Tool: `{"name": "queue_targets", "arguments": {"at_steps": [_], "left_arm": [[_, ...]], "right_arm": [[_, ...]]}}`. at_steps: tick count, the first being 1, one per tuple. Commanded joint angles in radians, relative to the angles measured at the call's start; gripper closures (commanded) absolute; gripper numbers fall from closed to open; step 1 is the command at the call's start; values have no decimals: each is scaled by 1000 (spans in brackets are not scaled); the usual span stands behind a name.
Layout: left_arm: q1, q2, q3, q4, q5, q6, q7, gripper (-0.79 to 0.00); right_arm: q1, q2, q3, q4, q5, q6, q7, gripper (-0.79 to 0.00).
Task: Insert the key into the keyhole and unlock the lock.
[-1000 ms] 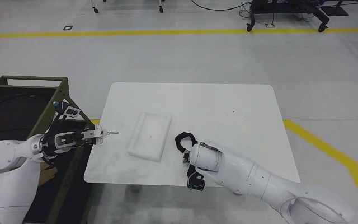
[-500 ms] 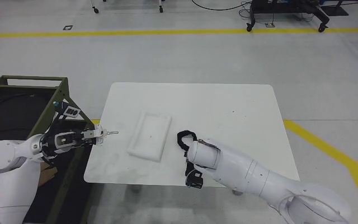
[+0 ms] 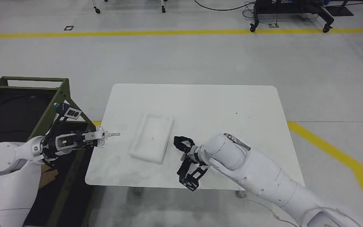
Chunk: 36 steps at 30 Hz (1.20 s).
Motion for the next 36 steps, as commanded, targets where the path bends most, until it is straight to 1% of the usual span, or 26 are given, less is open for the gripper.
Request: {"name": "queue_targets", "arguments": {"at_steps": [1, 2, 3, 14, 15, 17, 19, 21, 22, 23, 26, 30, 31, 32, 33, 34, 35, 36], "left_arm": [[0, 0, 0, 0, 0, 0, 0, 0], [0, 0, 0, 0, 0, 0, 0, 0], [0, 0, 0, 0, 0, 0, 0, 0], [0, 0, 0, 0, 0, 0, 0, 0], [0, 0, 0, 0, 0, 0, 0, 0], [0, 0, 0, 0, 0, 0, 0, 0], [0, 0, 0, 0, 0, 0, 0, 0], [0, 0, 0, 0, 0, 0, 0, 0], [0, 0, 0, 0, 0, 0, 0, 0], [0, 0, 0, 0, 0, 0, 0, 0], [0, 0, 0, 0, 0, 0, 0, 0], [0, 0, 0, 0, 0, 0, 0, 0], [0, 0, 0, 0, 0, 0, 0, 0], [0, 0, 0, 0, 0, 0, 0, 0], [0, 0, 0, 0, 0, 0, 0, 0], [0, 0, 0, 0, 0, 0, 0, 0], [0, 0, 0, 0, 0, 0, 0, 0], [0, 0, 0, 0, 0, 0, 0, 0]], "right_arm": [[-51, 21, 77, -18, 63, 43, -3, 0], [-87, 35, 127, -24, 108, 65, -9, 0], [-102, 42, 146, -37, 113, 74, -5, 0], [-102, 42, 146, -37, 113, 74, -5, 0], [-109, 42, 153, -31, 129, 78, 0, 0], [-122, 41, 188, -46, 198, 47, 35, 0], [-143, 41, 261, -55, 381, -2, 7, 0], [-159, 44, 330, -66, 521, -38, 22, 0], [-169, 45, 346, -65, 572, -38, 26, 0], [-184, 50, 372, -61, 673, -38, 47, 0], [-209, 63, 403, -36, 944, -38, 108, 0], [-203, 90, 385, 16, 1373, -38, 317, 0], [-202, 95, 378, 29, 1457, -38, 363, 0], [-190, 105, 365, 38, 1617, -38, 457, 0], [-183, 112, 360, 56, 1735, -38, 528, 0], [-179, 117, 354, 67, 1809, -38, 581, 0], [-173, 126, 339, 81, 1965, -38, 676, 0], [-169, 133, 331, 95, 2084, -38, 738, 0]]}}
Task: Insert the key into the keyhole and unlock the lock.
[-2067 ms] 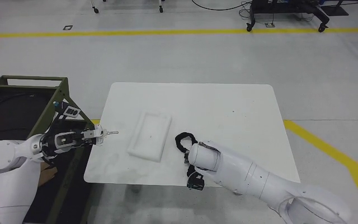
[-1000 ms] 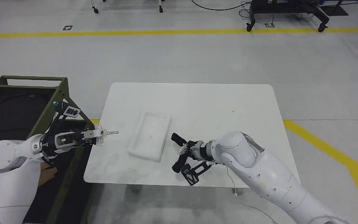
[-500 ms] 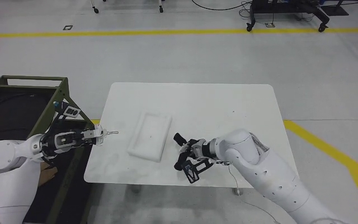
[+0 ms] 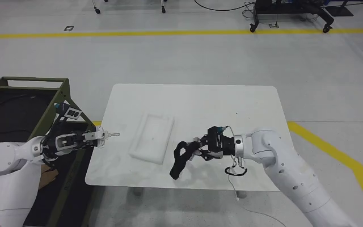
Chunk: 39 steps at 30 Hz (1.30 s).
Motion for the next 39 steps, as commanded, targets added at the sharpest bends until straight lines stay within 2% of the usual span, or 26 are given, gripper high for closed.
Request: {"name": "queue_targets", "arguments": {"at_steps": [1, 5, 7, 16, 17, 19, 23, 25, 30, 39], "left_arm": [[0, 0, 0, 0, 0, 0, 0, 0], [0, 0, 0, 0, 0, 0, 0, 0], [0, 0, 0, 0, 0, 0, 0, 0], [0, 0, 0, 0, 0, 0, 0, 0], [0, 0, 0, 0, 0, 0, 0, 0], [0, 0, 0, 0, 0, 0, 0, 0], [0, 0, 0, 0, 0, 0, 0, 0], [0, 0, 0, 0, 0, 0, 0, 0], [0, 0, 0, 0, 0, 0, 0, 0], [0, 0, 0, 0, 0, 0, 0, 0]], "right_arm": [[6, 11, -17, 21, 297, 4, 149, 0], [7, 32, -49, 24, 750, 92, 356, 0], [5, 38, -53, 26, 876, 109, 416, 0], [3, 38, -52, 25, 874, 115, 410, 0], [3, 38, -50, 1, 826, 106, 416, 0], [-33, 33, -54, -15, 854, 116, 353, 0], [-123, 10, -58, -64, 1061, 198, 107, 0], [-155, 1, -65, -93, 1157, 240, 47, 0], [-212, -9, -61, -147, 1285, 322, 16, 0], [-241, -16, -37, -166, 1282, 339, -13, 0]]}}
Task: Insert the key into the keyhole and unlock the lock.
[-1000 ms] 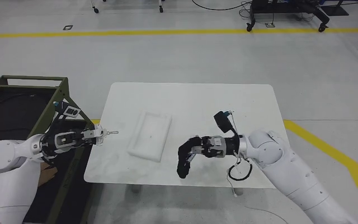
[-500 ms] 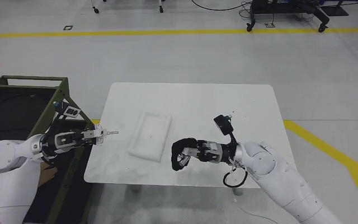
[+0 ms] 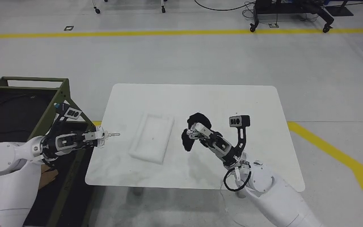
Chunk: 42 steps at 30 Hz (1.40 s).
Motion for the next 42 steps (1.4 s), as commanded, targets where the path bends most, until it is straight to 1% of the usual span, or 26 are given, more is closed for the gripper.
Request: {"name": "queue_targets", "arguments": {"at_steps": [1, 25, 27, 28, 29, 31, 34, 36, 37, 39, 40, 42], "left_arm": [[0, 0, 0, 0, 0, 0, 0, 0], [0, 0, 0, 0, 0, 0, 0, 0], [2, 0, 1, -4, 0, 2, 7, 0], [6, -1, 4, -26, 6, 5, 29, 0], [12, 1, 2, -55, 35, 6, 52, 0], [21, 5, -2, -101, 87, 8, 70, 0], [48, 12, -1, -188, 139, 87, 97, 0], [59, 15, 7, -236, 184, 139, 126, 0], [61, 15, 13, -254, 191, 153, 131, 0], [63, 17, 19, -308, 267, 154, 189, 0], [67, 18, 27, -322, 288, 159, 199, 0], [74, 20, 78, -355, 330, 236, 159, 0]], "right_arm": [[0, 0, 0, 0, 0, 0, 1, 0], [-1, 0, 1, -1, 0, 4, -2, 0], [-2, 1, 17, 0, -50, 43, -9, 0], [0, 3, 31, 0, -116, 72, -19, 0], [-3, 4, 46, -14, -203, 109, -55, 0], [-15, 3, 56, -46, -290, 161, -98, 0], [-40, 2, 72, -117, -451, 271, -167, 0], [-58, -1, 70, -156, -508, 332, -191, 0], [-62, -1, 71, -165, -527, 354, -200, 0], [-77, -6, 69, -194, -586, 413, -228, 0], [-80, -7, 68, -199, -604, 430, -233, 0], [-83, -11, 71, -212, -636, 440, -265, 0]]}}
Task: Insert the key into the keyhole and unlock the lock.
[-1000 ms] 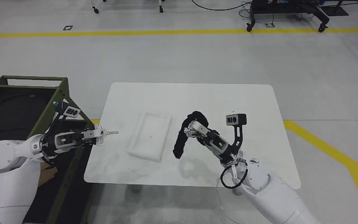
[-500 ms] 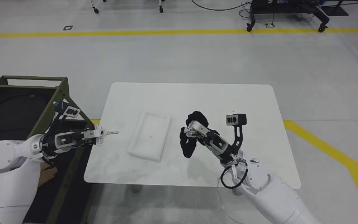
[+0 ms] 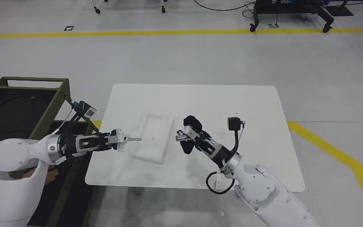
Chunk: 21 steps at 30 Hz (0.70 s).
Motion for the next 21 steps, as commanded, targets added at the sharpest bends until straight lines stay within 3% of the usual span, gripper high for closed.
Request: {"name": "queue_targets", "arguments": {"at_steps": [1, 13, 16, 21], "left_arm": [[1, 1, 27, -13, 20, 46, -38, 0], [1, 1, 27, -13, 20, 46, -38, 0], [10, -9, 69, 24, -158, 145, -47, 0], [-13, -7, 84, -6, -64, 64, -5, 0]], "right_arm": [[0, -1, 2, -2, -10, 0, -12, 0], [0, -1, 2, -2, -10, 0, -12, 0], [0, -1, 2, -2, -10, 0, -12, 0], [-6, -6, 7, -9, -85, 46, 3, 0]]}}
